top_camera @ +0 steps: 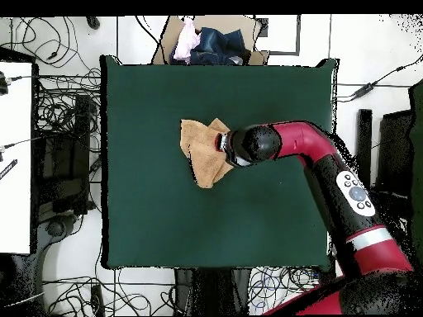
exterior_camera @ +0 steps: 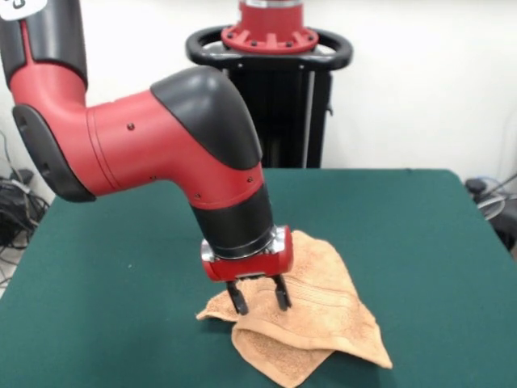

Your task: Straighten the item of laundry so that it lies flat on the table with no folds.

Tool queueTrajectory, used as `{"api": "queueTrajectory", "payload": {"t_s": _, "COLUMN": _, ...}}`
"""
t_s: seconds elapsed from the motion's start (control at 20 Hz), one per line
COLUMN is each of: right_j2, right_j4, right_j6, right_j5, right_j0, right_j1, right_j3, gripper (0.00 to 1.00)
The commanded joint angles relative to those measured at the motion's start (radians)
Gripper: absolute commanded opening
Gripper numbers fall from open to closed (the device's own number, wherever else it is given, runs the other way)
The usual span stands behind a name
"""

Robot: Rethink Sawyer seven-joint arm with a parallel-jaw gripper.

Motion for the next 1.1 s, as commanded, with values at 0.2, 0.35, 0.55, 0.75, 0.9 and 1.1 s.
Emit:
{"api": "queueTrajectory", "payload": {"t_s": 0.2, "right_j2": -0.118, "right_j4": -0.021, "right_j6": -0.168, "right_j5": -0.008, "right_j0": 0.009, "right_j1": 0.027, "right_j3": 0.024, "gripper": 1.0}}
{"api": "queueTrajectory", "payload": {"t_s": 0.35, "right_j2": -0.123, "right_j4": -0.033, "right_j6": -0.162, "right_j5": -0.045, "right_j0": 0.019, "right_j1": 0.066, "right_j3": 0.011, "gripper": 1.0}}
{"api": "queueTrajectory", "payload": {"t_s": 0.55, "right_j2": -0.125, "right_j4": -0.047, "right_j6": -0.151, "right_j5": -0.084, "right_j0": 0.038, "right_j1": 0.123, "right_j3": -0.021, "gripper": 1.0}}
{"api": "queueTrajectory", "payload": {"t_s": 0.75, "right_j2": -0.127, "right_j4": -0.058, "right_j6": -0.133, "right_j5": -0.115, "right_j0": 0.047, "right_j1": 0.142, "right_j3": -0.028, "gripper": 1.0}}
{"api": "queueTrajectory", "payload": {"t_s": 0.9, "right_j2": -0.121, "right_j4": -0.049, "right_j6": -0.178, "right_j5": -0.102, "right_j0": 0.041, "right_j1": 0.168, "right_j3": -0.056, "gripper": 1.0}}
{"api": "queueTrajectory", "payload": {"t_s": 1.1, "right_j2": -0.116, "right_j4": -0.044, "right_j6": -0.219, "right_j5": -0.102, "right_j0": 0.035, "right_j1": 0.197, "right_j3": -0.079, "gripper": 1.0}}
